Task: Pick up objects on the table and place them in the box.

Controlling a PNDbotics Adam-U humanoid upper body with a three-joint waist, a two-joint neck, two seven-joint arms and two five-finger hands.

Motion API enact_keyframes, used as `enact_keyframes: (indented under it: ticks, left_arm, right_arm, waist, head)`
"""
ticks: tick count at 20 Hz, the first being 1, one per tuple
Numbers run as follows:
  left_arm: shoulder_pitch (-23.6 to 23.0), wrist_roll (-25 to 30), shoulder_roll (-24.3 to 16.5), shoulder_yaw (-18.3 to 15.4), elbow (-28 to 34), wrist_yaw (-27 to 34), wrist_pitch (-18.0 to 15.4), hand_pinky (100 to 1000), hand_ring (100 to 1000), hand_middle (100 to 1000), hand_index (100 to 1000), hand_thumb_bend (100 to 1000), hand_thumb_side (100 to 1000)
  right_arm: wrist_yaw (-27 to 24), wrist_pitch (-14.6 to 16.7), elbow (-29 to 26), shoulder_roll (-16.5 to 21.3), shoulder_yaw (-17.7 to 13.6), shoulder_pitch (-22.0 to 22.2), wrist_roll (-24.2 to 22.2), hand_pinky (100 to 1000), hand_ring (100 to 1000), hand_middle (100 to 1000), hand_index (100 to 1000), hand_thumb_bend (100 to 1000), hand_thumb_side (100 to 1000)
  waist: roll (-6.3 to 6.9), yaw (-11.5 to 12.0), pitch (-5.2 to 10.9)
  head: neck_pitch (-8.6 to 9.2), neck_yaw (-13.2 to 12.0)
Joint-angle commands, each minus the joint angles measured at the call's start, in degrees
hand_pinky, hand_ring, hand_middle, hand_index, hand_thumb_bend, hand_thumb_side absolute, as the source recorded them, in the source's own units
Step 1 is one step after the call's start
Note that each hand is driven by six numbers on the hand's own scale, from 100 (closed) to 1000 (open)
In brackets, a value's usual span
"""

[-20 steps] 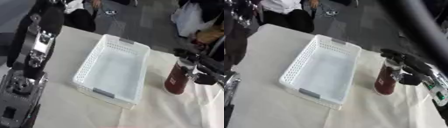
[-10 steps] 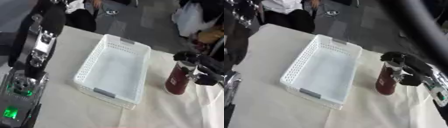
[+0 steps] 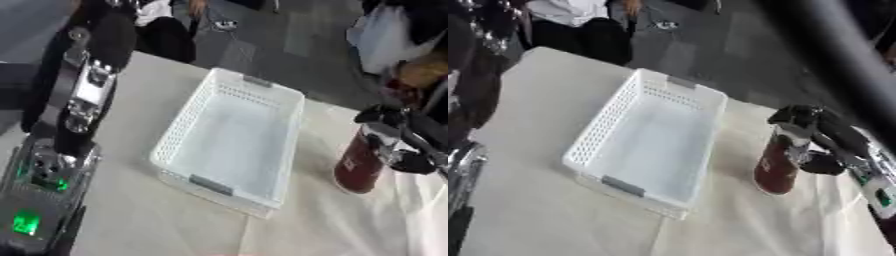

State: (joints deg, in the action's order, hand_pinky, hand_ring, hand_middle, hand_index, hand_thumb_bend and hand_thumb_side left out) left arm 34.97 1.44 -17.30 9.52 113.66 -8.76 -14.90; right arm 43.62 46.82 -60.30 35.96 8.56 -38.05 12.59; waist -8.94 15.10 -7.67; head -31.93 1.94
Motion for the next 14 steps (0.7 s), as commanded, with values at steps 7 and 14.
enact_keyframes:
  ticks: [7, 14]
  left_arm:
    - [1.6, 0.2, 0.1, 0.0, 0.9, 0.4, -0.2, 1000, 842, 890, 915, 548, 1000]
    - [1.9, 0.2, 0.3, -0.1, 0.9, 0.4, -0.3, 1000, 842, 890, 916, 547, 1000]
  right_arm:
    - [7.6, 2.1, 0.3, 0.5, -0.7, 1.1, 14.8, 100, 100, 100, 154, 100, 415]
    - [8.6, 3.2, 3.3, 0.0, -0.8, 1.7, 21.9, 100, 100, 100, 116, 100, 397]
  waist:
    - [0.38, 0.1, 0.17]
    - [0.49, 0.2, -0.23]
  head:
    - [0.57, -1.2]
    - [0.77, -1.1]
